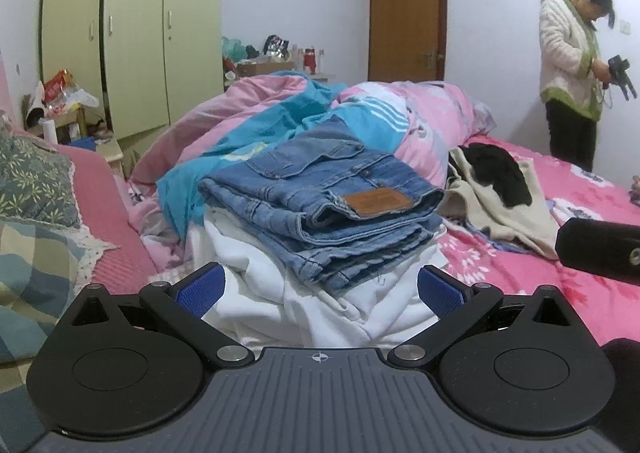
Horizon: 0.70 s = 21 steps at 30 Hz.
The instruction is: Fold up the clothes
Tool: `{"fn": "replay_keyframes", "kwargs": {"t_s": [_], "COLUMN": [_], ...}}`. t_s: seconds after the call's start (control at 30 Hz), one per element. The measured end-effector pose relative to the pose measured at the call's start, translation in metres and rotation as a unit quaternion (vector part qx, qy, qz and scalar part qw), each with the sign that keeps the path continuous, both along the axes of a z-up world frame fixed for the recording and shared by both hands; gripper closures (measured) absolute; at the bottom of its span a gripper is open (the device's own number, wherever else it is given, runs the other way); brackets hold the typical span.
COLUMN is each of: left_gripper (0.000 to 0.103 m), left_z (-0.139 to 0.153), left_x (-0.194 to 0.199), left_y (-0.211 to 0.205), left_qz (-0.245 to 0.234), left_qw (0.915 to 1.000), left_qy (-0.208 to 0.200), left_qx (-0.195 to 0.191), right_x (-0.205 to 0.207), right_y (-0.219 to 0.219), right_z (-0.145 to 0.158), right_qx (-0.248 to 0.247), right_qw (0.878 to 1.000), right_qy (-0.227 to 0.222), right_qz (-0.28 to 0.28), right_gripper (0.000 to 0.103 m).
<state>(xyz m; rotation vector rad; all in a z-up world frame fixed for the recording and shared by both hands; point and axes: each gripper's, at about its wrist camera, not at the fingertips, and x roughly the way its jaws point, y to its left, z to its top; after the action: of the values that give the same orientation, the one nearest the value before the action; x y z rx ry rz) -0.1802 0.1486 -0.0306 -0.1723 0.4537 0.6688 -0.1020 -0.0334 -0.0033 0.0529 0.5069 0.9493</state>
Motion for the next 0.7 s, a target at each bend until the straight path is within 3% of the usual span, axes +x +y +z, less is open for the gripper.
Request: {"fn": "replay_keyframes", "kwargs": {"t_s": [0.7], "left_gripper": [0.0], "left_z": [-0.0019], "left_x": [0.0007], "left_y": [0.002], "left_qz": [-0.004], "left_qw": [1.0], "left_qy": [0.002], "left_qx": [-0.004], "right_x": [-0.0014], "right_y": [0.0017], "right_z": [-0.0016], "right_qx": [-0.008], "right_qw": [1.0], "right_qy": [0.003], "right_qz": [0.006], "right_gripper": [0.004]}}
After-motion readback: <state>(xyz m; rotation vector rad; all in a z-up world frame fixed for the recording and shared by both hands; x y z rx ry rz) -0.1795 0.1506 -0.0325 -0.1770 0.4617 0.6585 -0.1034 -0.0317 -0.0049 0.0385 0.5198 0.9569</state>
